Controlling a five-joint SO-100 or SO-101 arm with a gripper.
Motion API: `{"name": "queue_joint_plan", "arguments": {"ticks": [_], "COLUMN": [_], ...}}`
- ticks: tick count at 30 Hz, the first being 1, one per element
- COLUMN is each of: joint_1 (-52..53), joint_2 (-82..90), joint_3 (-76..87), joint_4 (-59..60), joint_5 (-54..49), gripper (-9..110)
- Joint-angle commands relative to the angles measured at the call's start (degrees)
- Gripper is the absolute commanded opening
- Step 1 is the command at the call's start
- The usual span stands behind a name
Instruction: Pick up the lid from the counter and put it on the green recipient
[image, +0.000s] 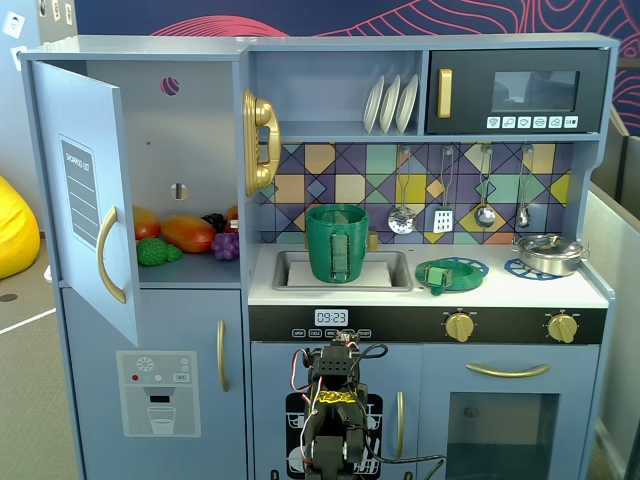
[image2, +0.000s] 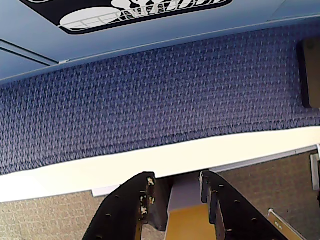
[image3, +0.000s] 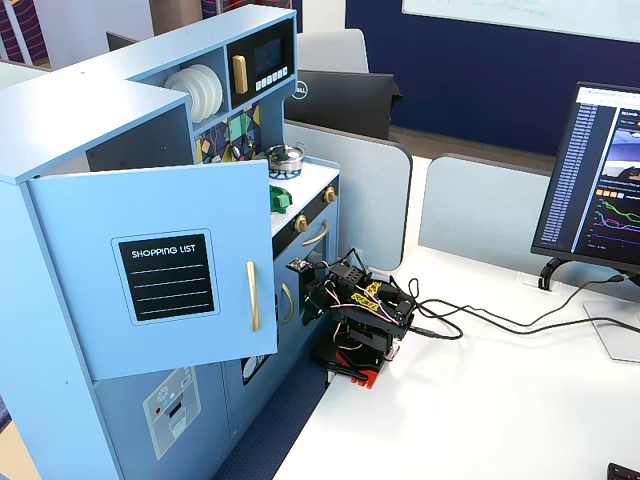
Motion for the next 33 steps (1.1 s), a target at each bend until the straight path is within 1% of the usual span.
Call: {"name": "queue_joint_plan", "arguments": {"ticks": [1,13,15,17,19,22,24,26,29,31,33], "joint_1": [3.0,2.8,3.9,7.2,11.6,18.1,21.4,24.3,28.2,30.6,32.0], "joint_2": [-0.5,-0.5,-0.5,-0.7,-2.8,-9.9,-14.9,-18.5,-21.5,-22.4,-22.4], "joint_3": [-0.2,-0.2,-0.3,-0.3,-2.0,-8.1,-13.7,-19.4,-26.1,-27.4,-27.1], "joint_4": [10.6,10.6,7.6,-3.1,-17.6,-39.3,-49.9,-55.2,-57.5,-61.0,-65.9], "joint_5": [-0.5,-0.4,-0.8,-1.1,-1.8,-6.2,-8.0,-8.0,-8.1,-6.9,-4.5], "gripper": [0,0,0,0,0,0,0,0,1,5,15]}}
